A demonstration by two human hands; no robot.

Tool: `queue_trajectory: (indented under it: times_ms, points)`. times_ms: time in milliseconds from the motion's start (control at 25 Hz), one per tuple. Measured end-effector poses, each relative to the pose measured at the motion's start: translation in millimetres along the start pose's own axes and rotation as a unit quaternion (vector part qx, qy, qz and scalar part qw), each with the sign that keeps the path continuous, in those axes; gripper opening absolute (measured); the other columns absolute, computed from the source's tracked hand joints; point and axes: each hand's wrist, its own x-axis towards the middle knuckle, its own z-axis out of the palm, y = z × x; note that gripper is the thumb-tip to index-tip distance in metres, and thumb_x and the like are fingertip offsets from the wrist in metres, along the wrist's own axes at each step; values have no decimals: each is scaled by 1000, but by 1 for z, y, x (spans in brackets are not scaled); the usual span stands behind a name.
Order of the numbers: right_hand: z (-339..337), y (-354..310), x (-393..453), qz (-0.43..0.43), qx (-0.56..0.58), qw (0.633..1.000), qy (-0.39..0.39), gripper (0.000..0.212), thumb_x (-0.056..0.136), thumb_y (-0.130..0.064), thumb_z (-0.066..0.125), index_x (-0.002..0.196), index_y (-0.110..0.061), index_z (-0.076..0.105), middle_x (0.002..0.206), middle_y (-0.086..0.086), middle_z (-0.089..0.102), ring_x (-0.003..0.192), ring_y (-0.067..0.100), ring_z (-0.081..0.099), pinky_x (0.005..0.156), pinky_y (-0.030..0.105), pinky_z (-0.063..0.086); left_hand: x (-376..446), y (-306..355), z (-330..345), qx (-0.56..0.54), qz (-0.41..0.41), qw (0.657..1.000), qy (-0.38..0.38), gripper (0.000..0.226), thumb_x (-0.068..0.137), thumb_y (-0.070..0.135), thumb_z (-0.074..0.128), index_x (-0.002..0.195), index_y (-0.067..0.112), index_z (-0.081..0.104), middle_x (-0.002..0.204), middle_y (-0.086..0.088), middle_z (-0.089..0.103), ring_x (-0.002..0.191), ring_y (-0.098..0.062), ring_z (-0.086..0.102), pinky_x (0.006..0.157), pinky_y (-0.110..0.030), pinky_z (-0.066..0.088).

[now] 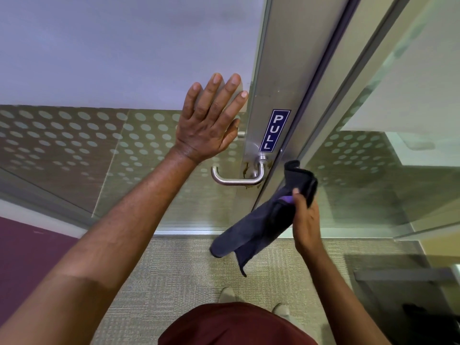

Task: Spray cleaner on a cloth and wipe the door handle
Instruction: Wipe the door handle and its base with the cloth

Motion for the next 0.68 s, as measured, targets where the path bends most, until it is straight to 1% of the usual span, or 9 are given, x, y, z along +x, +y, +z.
queue_trajectory:
  times_ms: [40, 120, 240, 280, 320, 480, 520, 600, 680]
  points:
    - [-2, -1, 1, 70, 87, 993, 29, 27, 85, -55, 62, 105, -42, 75, 104, -15, 76, 102, -1, 70, 82, 15, 53, -1, -1, 0, 1, -2, 1000, 0, 71, 101, 35, 58, 164, 17, 32, 169, -8, 25, 165, -26, 0, 134, -48, 3]
    - [-6, 1, 1, 162, 179, 967, 85, 30, 82, -49, 67, 100, -28, 77, 96, -6, 80, 96, 14, 75, 76, 26, 56, -1, 0, 0, 2, -4, 1000, -2, 70, 102, 36, 58, 164, 17, 33, 169, -8, 24, 165, -26, 0, 134, -48, 3]
    - [-3, -4, -5, 197, 195, 949, 153, 20, 91, -39, 66, 98, -23, 76, 83, -7, 79, 76, 11, 75, 54, 22, 57, 3, 5, 1, -3, -3, 1000, -7, 68, 102, 36, 58, 163, 17, 34, 168, -9, 25, 165, -26, -2, 134, -48, 2]
    - [-1, -8, -7, 176, 189, 950, 177, 17, 95, -36, 64, 101, -23, 74, 81, -11, 78, 76, 9, 73, 52, 19, 56, 4, 6, 1, -5, -3, 1000, -8, 67, 102, 35, 58, 162, 17, 34, 168, -9, 27, 165, -25, -3, 133, -48, 2]
    - [0, -12, -7, 139, 187, 952, 197, 15, 99, -33, 62, 105, -24, 73, 83, -15, 78, 80, 5, 72, 56, 16, 55, 4, 6, 0, -5, -4, 1000, -9, 67, 102, 35, 58, 161, 16, 35, 167, -10, 28, 165, -25, -4, 133, -48, 2]
    - [19, -37, -10, -75, 116, 970, 200, 21, 100, -30, 57, 121, -31, 61, 106, -26, 72, 98, -13, 66, 83, 7, 49, 3, 5, -3, -4, -10, 1000, -9, 64, 102, 35, 58, 160, 16, 37, 164, -11, 32, 165, -25, -5, 133, -47, 2]
    - [27, -38, -8, -138, 76, 970, 187, 30, 98, -24, 57, 128, -30, 56, 115, -24, 67, 106, -15, 62, 89, 6, 47, 4, 5, -3, -4, -10, 1000, -10, 64, 103, 35, 58, 160, 16, 37, 164, -11, 32, 165, -25, -6, 133, -47, 2]
    - [44, -28, 1, -240, -58, 961, 124, 59, 87, 1, 58, 145, -10, 49, 137, -2, 49, 128, -10, 48, 108, 11, 40, 4, 4, -4, -4, -8, 1000, -13, 64, 103, 35, 58, 160, 16, 37, 164, -11, 32, 165, -25, -2, 132, -47, 2]
    - [53, -10, 16, -264, -231, 936, 34, 84, 75, 19, 57, 155, -1, 43, 146, 15, 37, 141, 15, 38, 122, 33, 35, 2, 4, -5, -4, -3, 1000, -14, 64, 102, 35, 58, 159, 16, 38, 163, -11, 33, 162, -30, 10, 133, -47, 1]
